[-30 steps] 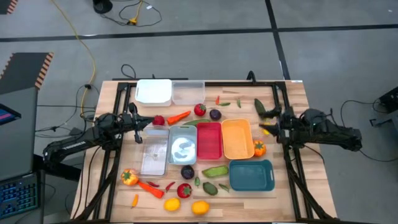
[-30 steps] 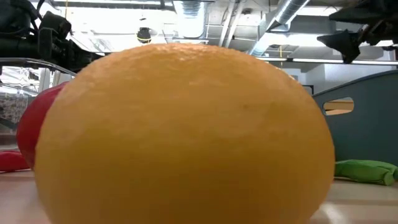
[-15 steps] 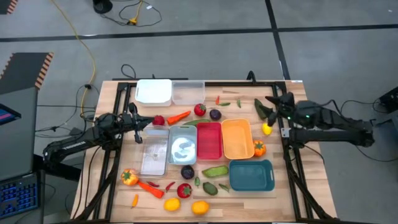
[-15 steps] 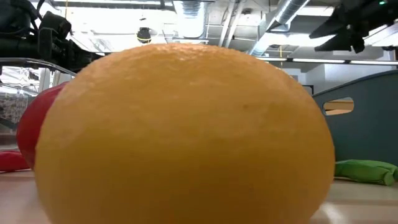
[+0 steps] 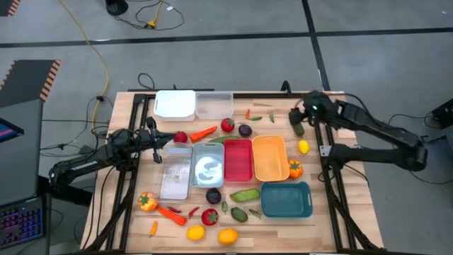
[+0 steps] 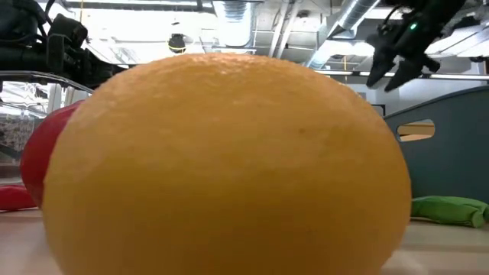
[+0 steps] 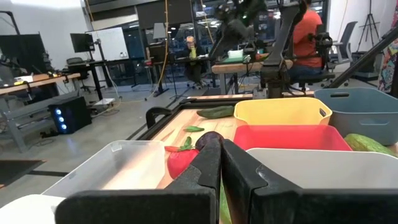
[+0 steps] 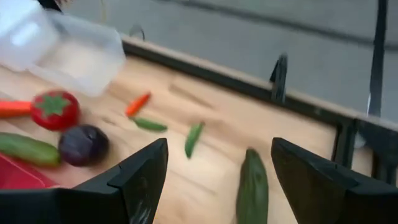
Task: Sort produce into baskets
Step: Put the green chili pepper into the yellow bin
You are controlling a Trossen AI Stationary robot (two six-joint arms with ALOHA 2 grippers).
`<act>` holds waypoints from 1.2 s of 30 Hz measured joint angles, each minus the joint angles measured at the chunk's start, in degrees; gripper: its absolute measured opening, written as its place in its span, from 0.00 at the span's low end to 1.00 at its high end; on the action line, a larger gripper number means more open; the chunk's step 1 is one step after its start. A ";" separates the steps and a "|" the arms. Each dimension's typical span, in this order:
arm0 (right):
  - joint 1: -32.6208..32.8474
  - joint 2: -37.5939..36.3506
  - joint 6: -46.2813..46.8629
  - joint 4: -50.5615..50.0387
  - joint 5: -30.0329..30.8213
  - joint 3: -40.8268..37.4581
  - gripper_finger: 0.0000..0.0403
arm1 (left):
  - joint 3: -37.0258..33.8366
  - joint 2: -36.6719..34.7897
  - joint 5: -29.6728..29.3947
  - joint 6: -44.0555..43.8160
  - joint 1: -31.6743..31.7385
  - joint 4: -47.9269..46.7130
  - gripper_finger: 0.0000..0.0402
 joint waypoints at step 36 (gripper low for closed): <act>-19.11 42.92 -5.70 -0.21 -10.84 0.15 0.74 | 0.00 0.00 0.00 0.01 0.00 -0.02 0.00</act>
